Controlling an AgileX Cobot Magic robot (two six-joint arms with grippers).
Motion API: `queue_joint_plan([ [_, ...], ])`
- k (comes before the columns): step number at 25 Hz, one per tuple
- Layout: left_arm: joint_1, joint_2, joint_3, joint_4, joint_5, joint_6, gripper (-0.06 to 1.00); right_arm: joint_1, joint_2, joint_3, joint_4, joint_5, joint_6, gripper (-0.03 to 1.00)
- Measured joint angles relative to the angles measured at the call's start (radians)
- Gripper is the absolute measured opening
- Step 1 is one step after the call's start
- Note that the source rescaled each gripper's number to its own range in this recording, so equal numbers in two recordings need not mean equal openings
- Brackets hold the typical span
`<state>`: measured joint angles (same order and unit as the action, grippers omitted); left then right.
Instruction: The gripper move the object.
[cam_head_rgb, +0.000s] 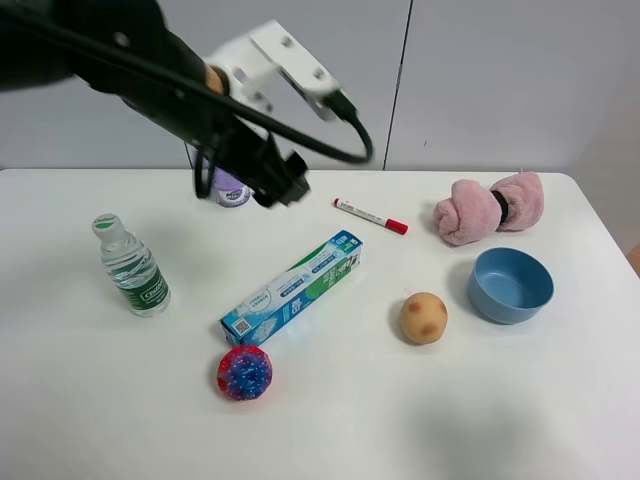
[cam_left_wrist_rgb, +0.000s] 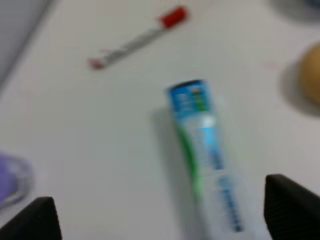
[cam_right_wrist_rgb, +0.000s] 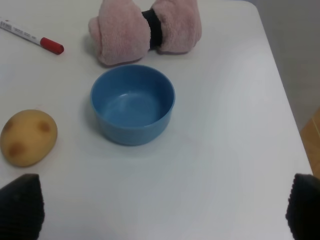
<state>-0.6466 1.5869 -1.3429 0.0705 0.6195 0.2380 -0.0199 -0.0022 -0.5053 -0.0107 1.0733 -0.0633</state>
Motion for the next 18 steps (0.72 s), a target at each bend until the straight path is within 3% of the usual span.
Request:
queue_joint_plan([
  [8,0.359,-0.256,0.000,0.025,0.052,-0.062,0.49,0.000,0.000,0.000,0.000,0.000,0.000,1.00],
  [10,0.430,-0.319,0.000,0.026,0.077,-0.066,0.57,0.000,0.000,0.000,0.000,0.000,0.000,1.00],
  [14,0.561,-0.430,0.001,0.026,0.121,-0.077,0.88,0.000,0.000,0.000,0.000,0.000,0.000,1.00],
  [18,0.674,-0.528,0.001,0.026,0.204,-0.084,0.97,0.000,0.000,0.000,0.000,0.000,0.000,1.00],
])
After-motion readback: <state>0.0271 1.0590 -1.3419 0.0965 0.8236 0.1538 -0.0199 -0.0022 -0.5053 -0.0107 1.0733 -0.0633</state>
